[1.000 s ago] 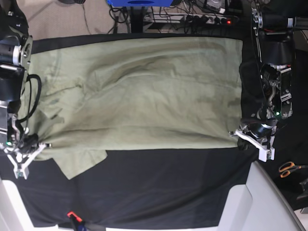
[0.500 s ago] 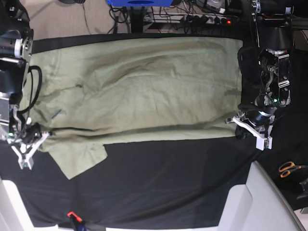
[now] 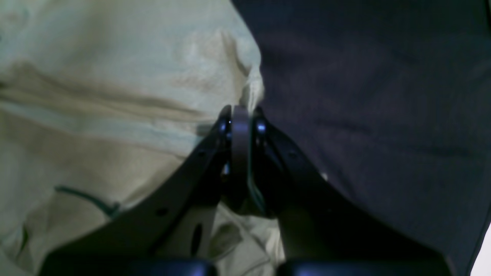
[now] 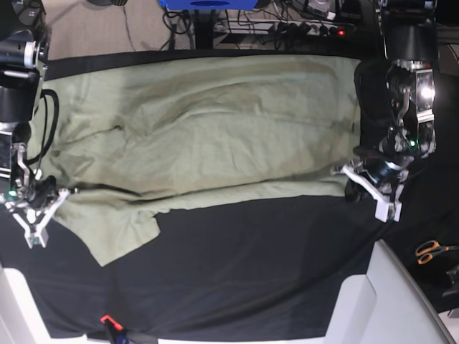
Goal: Fold the T-shirt properly
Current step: 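Lift the folded shirt with both grippers and fold it again toward the robot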
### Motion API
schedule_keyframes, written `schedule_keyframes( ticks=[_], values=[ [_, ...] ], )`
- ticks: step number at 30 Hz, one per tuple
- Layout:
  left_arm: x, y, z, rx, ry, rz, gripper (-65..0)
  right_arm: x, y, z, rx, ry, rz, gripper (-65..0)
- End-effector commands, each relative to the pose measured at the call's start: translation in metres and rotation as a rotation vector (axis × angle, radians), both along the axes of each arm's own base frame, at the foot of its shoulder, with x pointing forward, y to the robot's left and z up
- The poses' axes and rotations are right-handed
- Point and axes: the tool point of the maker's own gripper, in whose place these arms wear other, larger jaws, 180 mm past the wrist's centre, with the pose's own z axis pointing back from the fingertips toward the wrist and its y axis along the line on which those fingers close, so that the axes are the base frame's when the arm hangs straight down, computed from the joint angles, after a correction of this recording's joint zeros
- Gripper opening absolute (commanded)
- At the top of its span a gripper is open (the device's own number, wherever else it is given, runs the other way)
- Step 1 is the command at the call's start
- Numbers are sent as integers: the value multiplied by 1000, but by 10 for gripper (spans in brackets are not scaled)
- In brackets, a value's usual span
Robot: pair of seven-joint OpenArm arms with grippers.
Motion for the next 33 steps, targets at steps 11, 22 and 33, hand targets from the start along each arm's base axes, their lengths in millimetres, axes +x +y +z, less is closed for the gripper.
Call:
schedule_keyframes(
  ticks=[11, 22, 33],
  values=[
    [-24, 7, 2, 42, 5, -28, -650, -17, -38, 7, 20, -4, -72, -650],
    [-44, 3, 6, 68, 10, -68, -650, -35, -43, 30, -68, 9, -45, -650],
    [-65, 24, 42, 66, 15, -69, -650, -71, -51, 34, -118, 70, -65, -650]
  ],
)
